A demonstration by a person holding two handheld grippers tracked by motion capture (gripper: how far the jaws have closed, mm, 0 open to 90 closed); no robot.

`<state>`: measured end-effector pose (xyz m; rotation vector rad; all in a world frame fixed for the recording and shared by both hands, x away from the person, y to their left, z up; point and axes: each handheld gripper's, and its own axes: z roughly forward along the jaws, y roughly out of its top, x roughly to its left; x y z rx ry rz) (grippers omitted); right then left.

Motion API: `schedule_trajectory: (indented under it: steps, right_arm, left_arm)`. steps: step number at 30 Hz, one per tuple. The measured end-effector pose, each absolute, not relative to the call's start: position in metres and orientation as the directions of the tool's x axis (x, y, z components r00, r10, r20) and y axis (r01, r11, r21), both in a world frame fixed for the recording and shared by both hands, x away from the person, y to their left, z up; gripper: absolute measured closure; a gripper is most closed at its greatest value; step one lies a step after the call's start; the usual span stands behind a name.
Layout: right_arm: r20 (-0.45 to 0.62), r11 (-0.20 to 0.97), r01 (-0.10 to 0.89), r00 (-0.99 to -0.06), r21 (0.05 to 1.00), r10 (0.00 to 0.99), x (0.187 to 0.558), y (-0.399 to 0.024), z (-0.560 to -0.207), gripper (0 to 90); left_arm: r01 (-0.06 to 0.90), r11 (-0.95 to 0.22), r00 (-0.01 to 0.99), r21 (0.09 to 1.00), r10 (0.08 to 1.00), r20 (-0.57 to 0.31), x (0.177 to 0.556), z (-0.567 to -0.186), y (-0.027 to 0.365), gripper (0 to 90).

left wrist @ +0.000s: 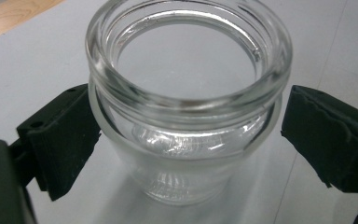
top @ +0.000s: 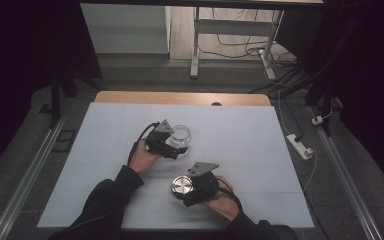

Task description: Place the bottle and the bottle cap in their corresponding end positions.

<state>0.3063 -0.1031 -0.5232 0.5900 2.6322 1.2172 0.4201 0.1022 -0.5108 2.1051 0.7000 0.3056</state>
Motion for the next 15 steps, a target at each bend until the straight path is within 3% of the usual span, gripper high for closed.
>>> schedule_trajectory:
  steps: [15]
  right_arm:
    - [-0.006,0.57,0.272,-0.9,0.775,0.436,0.303,-0.111,-0.512,6.2]
  left_arm:
    - [0.407,-0.428,0.805,0.807,0.585,-0.096,0.408,-0.5,0.118,0.4]
